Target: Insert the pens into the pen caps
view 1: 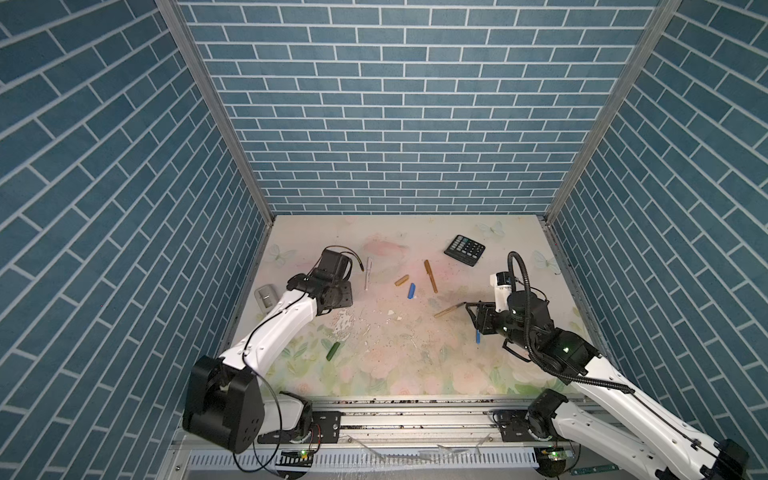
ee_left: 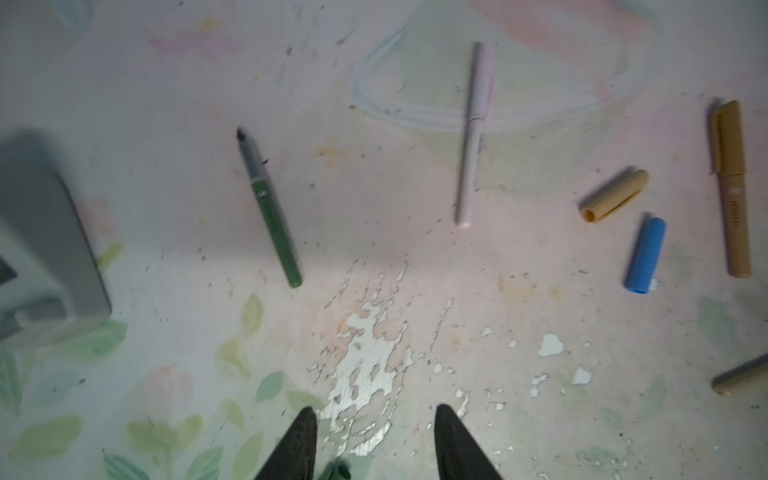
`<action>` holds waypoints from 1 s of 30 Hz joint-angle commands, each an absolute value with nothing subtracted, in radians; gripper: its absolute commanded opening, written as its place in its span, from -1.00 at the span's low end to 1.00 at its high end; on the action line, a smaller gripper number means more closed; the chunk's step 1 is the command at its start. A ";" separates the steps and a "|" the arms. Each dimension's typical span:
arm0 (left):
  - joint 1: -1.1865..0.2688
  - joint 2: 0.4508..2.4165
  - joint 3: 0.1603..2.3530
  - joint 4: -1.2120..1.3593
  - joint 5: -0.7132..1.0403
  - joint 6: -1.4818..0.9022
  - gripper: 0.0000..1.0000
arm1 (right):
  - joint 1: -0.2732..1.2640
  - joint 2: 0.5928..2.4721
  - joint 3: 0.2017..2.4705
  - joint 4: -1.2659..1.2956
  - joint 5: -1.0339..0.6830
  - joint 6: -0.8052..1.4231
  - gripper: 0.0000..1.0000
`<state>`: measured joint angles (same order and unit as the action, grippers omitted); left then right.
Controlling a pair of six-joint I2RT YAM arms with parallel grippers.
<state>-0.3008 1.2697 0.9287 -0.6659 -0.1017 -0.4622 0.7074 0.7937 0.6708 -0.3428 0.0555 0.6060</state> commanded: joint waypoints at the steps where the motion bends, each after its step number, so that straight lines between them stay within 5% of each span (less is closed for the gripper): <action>1: -0.198 1.243 0.856 -0.586 -0.096 -0.546 -0.03 | 0.704 0.834 0.671 -0.280 0.012 0.607 -0.04; 13: -0.118 1.611 1.008 -0.559 -0.089 -0.542 -0.21 | 0.705 0.825 0.642 -0.249 -0.027 0.632 -0.08; 26: -0.077 1.810 1.113 -0.558 -0.066 -0.473 -0.40 | 0.704 0.798 0.612 -0.245 -0.044 0.652 -0.10; 30: -0.074 1.817 1.106 -0.556 -0.084 -0.472 -0.60 | 0.704 0.798 0.608 -0.238 -0.044 0.653 -0.11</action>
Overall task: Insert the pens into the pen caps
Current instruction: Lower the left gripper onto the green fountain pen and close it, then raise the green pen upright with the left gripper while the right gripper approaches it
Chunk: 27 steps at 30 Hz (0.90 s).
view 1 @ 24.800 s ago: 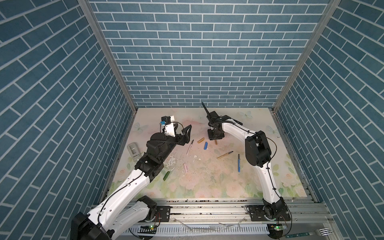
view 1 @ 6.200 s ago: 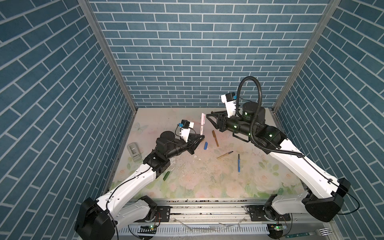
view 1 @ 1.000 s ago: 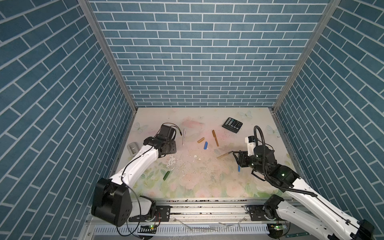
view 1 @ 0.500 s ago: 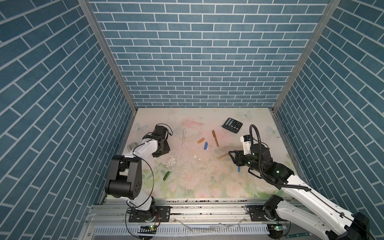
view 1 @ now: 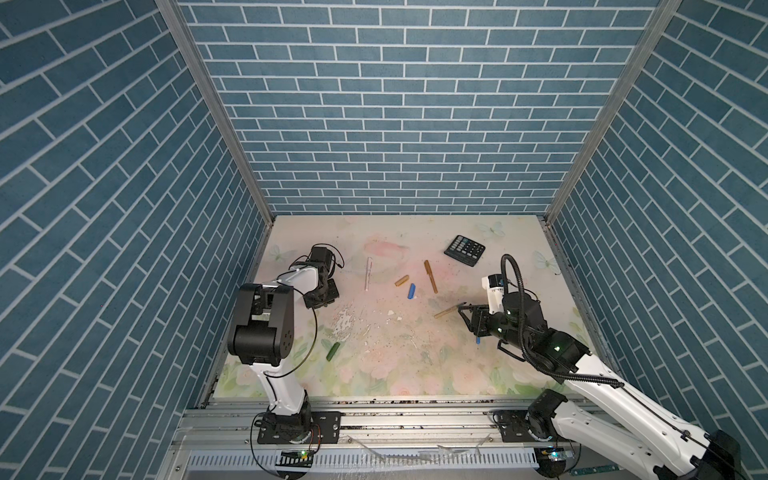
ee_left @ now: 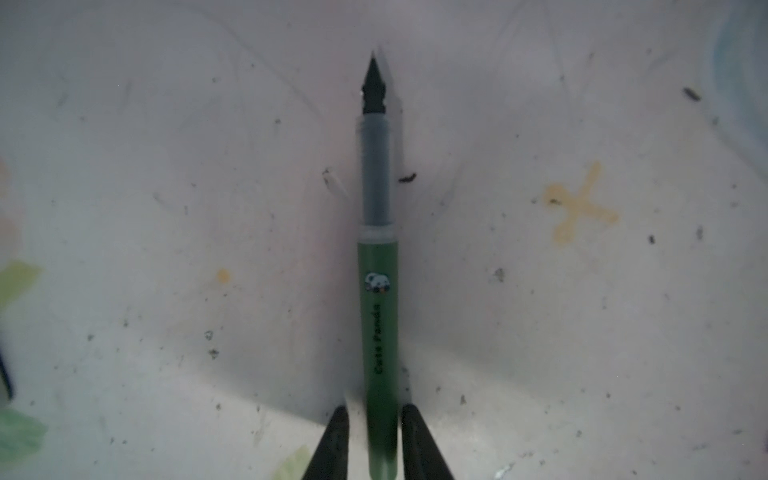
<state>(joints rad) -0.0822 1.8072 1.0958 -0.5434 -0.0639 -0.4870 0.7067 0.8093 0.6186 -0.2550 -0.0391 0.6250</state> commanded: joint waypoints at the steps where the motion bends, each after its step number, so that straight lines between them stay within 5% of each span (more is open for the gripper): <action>1: -0.072 1.823 1.109 -0.559 -0.087 -0.470 -0.66 | 0.703 0.798 0.607 -0.234 -0.045 0.653 -0.11; 12: -0.082 1.769 1.101 -0.557 -0.063 -0.443 -1.00 | 0.704 0.794 0.615 -0.242 -0.050 0.654 -0.11; 27: -0.389 1.372 0.952 -0.483 0.016 -0.399 -1.00 | 0.704 0.895 0.651 -0.156 -0.146 0.691 -0.12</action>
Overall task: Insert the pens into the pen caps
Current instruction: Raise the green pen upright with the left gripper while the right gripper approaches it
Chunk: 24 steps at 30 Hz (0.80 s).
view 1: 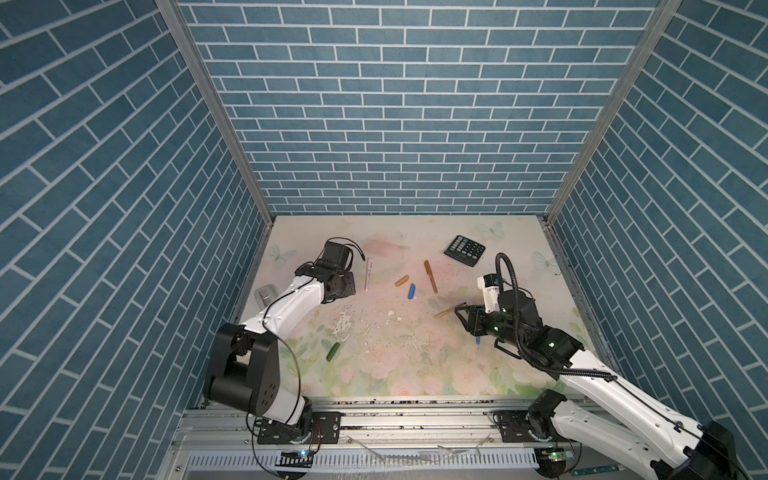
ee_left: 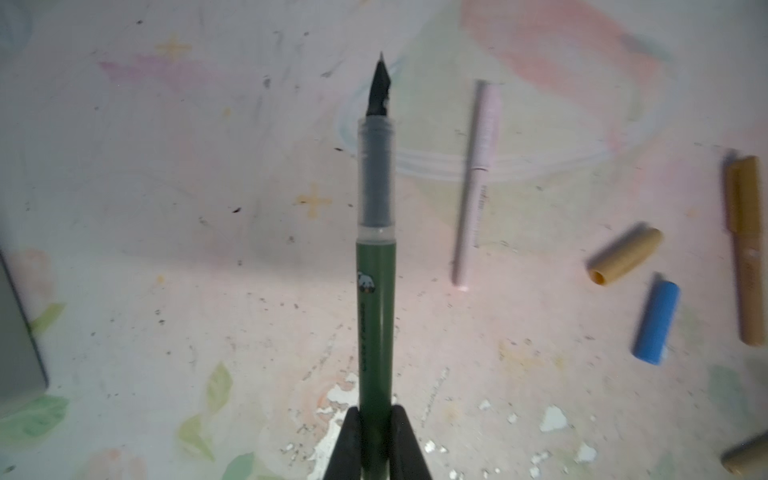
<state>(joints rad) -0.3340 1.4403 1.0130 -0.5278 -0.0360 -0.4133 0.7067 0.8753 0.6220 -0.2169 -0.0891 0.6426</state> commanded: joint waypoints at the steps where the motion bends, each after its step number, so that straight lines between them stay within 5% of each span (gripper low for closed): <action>1: -0.418 1.329 0.923 -0.433 0.054 -0.394 -1.00 | 0.704 0.913 0.652 -0.130 -0.168 0.699 -0.12; 9: -0.609 1.095 0.733 -0.127 0.249 -0.375 -1.00 | 0.720 1.059 0.690 0.113 -0.307 0.762 0.06; 24: -0.670 1.032 0.676 -0.039 0.369 -0.399 -1.00 | 0.815 1.286 0.864 0.287 -0.346 0.782 0.10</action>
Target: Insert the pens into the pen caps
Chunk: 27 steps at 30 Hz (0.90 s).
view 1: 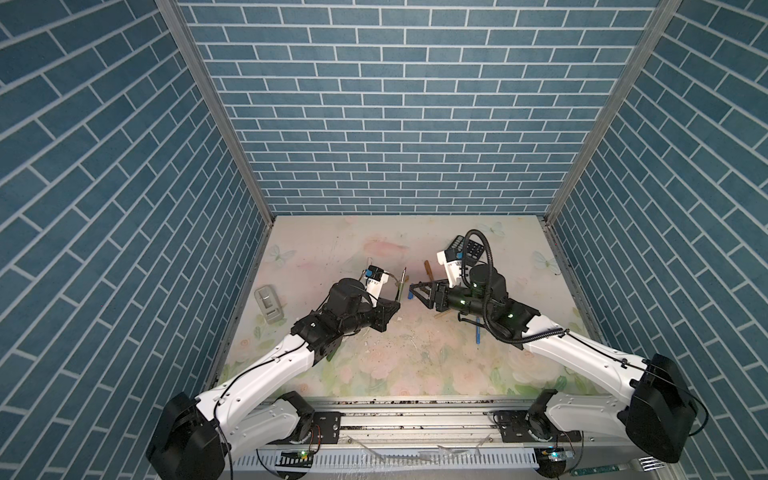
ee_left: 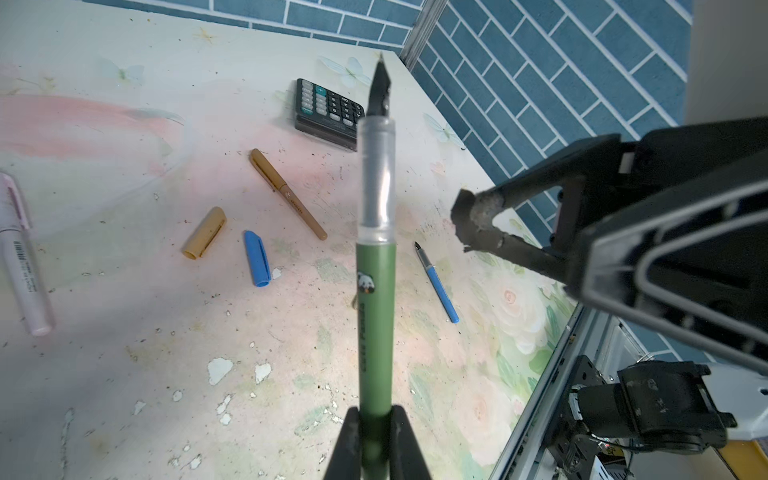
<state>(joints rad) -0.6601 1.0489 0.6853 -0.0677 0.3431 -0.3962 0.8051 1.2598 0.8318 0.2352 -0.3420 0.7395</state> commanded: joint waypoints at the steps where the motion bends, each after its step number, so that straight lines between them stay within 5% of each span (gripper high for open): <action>1: -0.670 1.029 0.674 -0.036 0.379 -0.400 -1.00 | 0.817 1.298 0.870 0.297 -0.344 0.785 0.09; 14: -0.672 0.987 0.656 -0.037 0.393 -0.396 -1.00 | 0.839 1.399 0.931 0.321 -0.373 0.816 -0.34; 21: -0.672 0.989 0.655 -0.034 0.385 -0.396 -1.00 | 0.845 1.388 0.925 0.328 -0.373 0.823 -0.80; 27: -0.672 0.989 0.637 0.003 0.398 -0.393 -0.17 | 0.847 1.376 0.920 0.325 -0.368 0.824 -0.90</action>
<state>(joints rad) -0.6666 0.9981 0.6579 -0.0395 0.3843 -0.4023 0.8398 1.3930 0.9028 0.3004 -0.3634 0.8078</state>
